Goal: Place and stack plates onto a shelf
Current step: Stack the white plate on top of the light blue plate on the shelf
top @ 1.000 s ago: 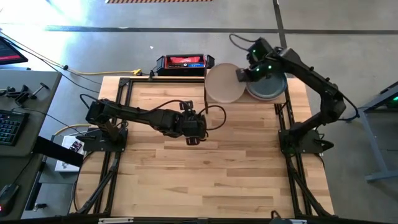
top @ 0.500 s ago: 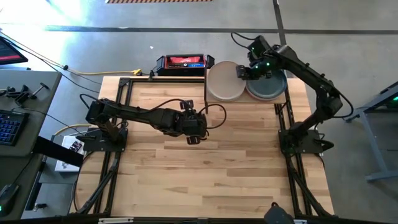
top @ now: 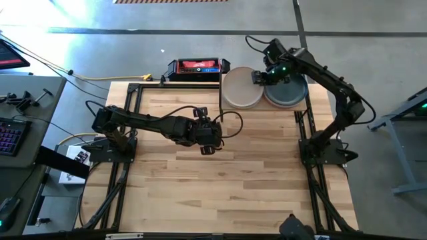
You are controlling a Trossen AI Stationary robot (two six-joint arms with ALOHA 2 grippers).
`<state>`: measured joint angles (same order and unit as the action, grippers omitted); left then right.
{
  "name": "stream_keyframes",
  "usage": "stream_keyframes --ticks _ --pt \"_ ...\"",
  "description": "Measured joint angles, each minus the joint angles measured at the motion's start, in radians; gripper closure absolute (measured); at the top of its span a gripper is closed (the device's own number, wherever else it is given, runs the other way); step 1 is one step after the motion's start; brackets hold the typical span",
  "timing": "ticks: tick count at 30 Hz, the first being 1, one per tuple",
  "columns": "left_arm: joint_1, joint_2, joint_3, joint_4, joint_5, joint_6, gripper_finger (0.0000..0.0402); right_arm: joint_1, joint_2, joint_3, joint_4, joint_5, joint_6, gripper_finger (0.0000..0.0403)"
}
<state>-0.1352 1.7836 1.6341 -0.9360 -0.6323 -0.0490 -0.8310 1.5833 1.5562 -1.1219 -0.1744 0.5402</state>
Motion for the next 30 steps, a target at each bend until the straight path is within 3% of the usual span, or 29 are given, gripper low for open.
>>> stream_keyframes --ticks 6,16,30 --pt "0.000 0.000 0.000 0.000 0.000 0.000 0.0270 0.000 0.000 0.000 0.008 0.044 -0.024 0.0388" --pt "0.000 0.000 0.000 0.000 0.000 0.000 0.0271 0.006 0.000 0.000 0.029 0.048 -0.025 0.0328" --pt "0.012 0.000 0.000 0.000 0.000 0.000 0.0271 0.014 0.000 0.000 -0.019 -0.001 -0.068 0.0322"
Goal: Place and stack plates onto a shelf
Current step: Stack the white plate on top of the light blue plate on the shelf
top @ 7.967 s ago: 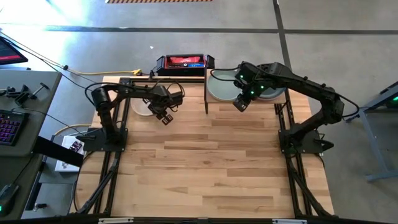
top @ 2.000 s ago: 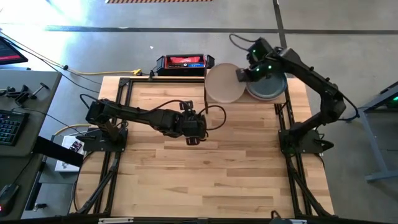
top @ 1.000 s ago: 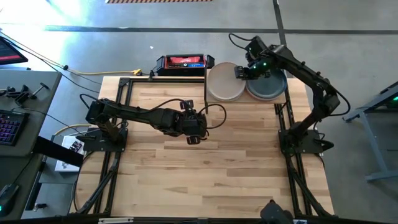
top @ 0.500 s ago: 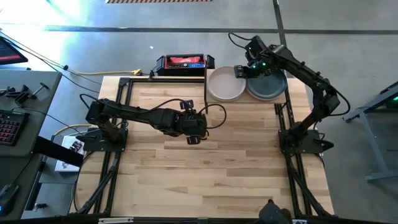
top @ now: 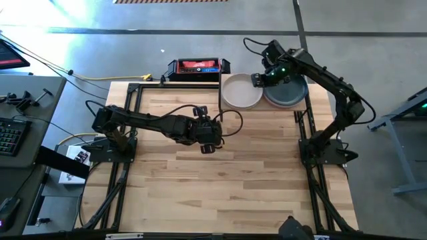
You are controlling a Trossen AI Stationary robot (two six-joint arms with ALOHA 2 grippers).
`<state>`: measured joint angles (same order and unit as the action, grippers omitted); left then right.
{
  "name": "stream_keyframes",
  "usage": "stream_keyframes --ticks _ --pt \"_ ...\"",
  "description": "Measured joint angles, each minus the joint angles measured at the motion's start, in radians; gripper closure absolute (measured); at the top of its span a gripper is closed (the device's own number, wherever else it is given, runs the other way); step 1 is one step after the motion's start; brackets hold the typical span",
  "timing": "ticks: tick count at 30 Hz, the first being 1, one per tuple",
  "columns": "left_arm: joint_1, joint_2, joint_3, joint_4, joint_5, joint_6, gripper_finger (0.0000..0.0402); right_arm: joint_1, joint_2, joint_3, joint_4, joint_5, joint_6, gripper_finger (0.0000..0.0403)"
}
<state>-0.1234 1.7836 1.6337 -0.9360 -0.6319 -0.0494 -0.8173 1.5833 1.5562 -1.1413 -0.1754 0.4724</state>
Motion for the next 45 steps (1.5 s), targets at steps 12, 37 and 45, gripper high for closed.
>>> stream_keyframes --ticks 12,37,45 --pt "0.000 0.000 0.000 0.000 0.000 -0.002 0.0271 0.027 -0.061 0.000 -0.029 0.003 0.003 0.0322" --pt "0.000 0.000 0.000 0.021 0.000 -0.002 0.0271 0.201 -0.038 0.000 -0.102 0.141 0.046 0.0324" --pt "0.000 0.000 0.000 0.020 0.000 -0.002 0.0271 0.212 -0.011 -0.001 -0.097 0.146 0.045 0.0324"
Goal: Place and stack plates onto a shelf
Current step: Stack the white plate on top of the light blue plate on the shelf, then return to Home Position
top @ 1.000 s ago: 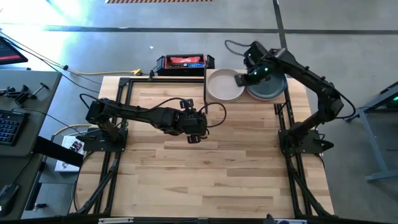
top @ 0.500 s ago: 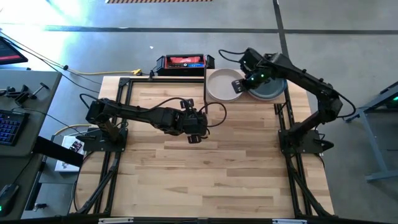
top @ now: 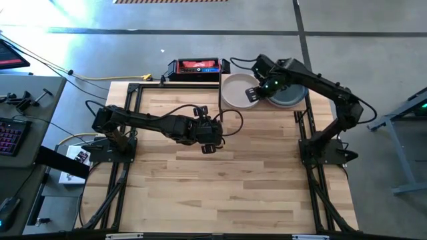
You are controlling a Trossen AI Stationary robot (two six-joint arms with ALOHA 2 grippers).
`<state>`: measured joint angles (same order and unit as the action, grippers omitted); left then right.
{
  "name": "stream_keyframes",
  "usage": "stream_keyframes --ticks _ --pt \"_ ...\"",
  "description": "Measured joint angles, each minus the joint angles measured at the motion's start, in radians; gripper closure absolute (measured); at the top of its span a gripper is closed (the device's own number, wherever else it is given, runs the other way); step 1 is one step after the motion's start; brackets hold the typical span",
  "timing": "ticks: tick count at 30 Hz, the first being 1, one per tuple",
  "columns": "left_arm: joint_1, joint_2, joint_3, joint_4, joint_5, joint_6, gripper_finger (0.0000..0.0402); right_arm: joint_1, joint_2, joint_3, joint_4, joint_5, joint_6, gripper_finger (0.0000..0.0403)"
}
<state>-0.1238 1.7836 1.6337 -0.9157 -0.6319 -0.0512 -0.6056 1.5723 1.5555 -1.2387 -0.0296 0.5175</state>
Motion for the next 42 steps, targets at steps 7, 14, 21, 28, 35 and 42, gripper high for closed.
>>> stream_keyframes --ticks 7,14,21,28,35,42 --pt "0.000 0.000 0.000 0.000 0.000 0.000 0.0271 0.000 -0.012 0.000 0.001 0.000 -0.002 0.0324" --pt "0.000 0.000 0.000 -0.062 0.001 -0.112 0.0271 0.051 -0.066 0.000 -0.002 -0.073 -0.108 0.0324" --pt "-0.003 0.000 -0.005 -0.230 0.001 -0.299 0.0271 0.181 -0.173 0.000 0.012 0.034 -0.206 0.0324" --pt "-0.055 -0.086 -0.131 -0.276 0.003 -0.463 0.0271 0.343 -0.315 0.000 0.015 0.262 -0.206 0.0324" --pt "-0.112 -0.300 -0.315 -0.238 0.014 -0.557 0.0271 0.412 -0.508 -0.192 0.237 0.227 -0.268 0.0324" --pt "-0.168 -0.589 -0.540 -0.084 0.014 -0.567 0.0271 0.412 -0.733 -0.562 0.523 0.059 -0.296 0.0324"
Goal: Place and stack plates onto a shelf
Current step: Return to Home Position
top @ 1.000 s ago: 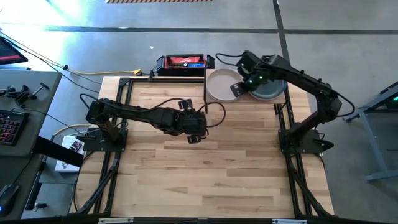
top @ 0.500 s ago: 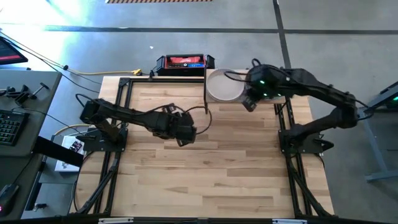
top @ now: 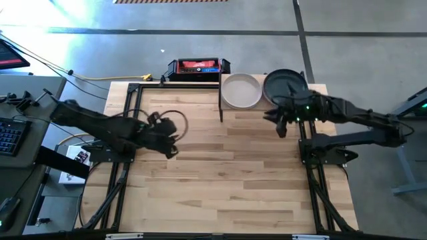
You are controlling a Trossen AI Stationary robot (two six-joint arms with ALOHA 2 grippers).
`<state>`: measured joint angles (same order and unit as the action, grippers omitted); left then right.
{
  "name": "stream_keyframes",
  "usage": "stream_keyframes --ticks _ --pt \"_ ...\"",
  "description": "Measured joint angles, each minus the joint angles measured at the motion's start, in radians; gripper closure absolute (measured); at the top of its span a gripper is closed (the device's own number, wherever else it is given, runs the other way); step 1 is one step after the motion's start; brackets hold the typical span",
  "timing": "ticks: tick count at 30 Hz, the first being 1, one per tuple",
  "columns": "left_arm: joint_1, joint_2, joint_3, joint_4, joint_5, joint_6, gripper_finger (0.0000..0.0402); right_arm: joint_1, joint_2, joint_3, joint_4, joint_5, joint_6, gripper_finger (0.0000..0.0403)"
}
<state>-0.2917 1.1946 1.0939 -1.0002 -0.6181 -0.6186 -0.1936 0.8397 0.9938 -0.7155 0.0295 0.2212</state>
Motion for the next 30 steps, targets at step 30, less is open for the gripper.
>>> stream_keyframes --ticks 30 --pt "-0.043 -0.904 -0.826 0.612 0.262 0.269 0.0271 -0.004 -0.161 -0.560 0.692 -0.214 0.067 0.0324"
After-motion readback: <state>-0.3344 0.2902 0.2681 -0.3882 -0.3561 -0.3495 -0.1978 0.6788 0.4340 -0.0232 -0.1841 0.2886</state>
